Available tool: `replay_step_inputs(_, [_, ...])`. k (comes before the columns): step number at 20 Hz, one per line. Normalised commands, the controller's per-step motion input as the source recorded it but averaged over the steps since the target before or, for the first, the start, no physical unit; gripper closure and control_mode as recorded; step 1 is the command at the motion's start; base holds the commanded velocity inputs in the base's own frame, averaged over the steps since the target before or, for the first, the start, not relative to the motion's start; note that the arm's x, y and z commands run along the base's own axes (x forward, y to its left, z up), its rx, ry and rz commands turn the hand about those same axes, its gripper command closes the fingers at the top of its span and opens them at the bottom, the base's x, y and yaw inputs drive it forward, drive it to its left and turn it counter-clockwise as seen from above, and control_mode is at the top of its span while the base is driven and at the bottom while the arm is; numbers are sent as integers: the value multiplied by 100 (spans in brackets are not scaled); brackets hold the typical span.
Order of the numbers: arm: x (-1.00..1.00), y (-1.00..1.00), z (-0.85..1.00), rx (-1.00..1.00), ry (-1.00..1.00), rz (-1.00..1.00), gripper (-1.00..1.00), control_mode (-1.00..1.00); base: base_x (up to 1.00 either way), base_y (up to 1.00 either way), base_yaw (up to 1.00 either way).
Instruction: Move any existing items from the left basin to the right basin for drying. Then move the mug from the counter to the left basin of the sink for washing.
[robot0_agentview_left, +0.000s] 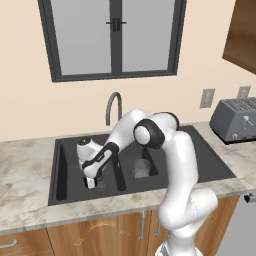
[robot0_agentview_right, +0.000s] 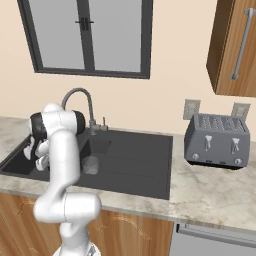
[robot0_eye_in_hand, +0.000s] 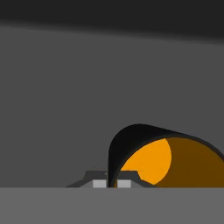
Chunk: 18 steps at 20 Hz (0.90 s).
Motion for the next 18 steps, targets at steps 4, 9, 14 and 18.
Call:
replay_step_inputs(4, [32,17,-20,0,0,0,100,-100,0,0,0])
replay_step_inputs(9, [29,13,-16,0,0,0,100,-100,0,0,0])
replay_step_inputs(14, [9,10,-10,0,0,0,-100,-100,0,0,0])
replay_step_inputs(18, [0,1,0,0,0,0,-100,-100,0,0,0])
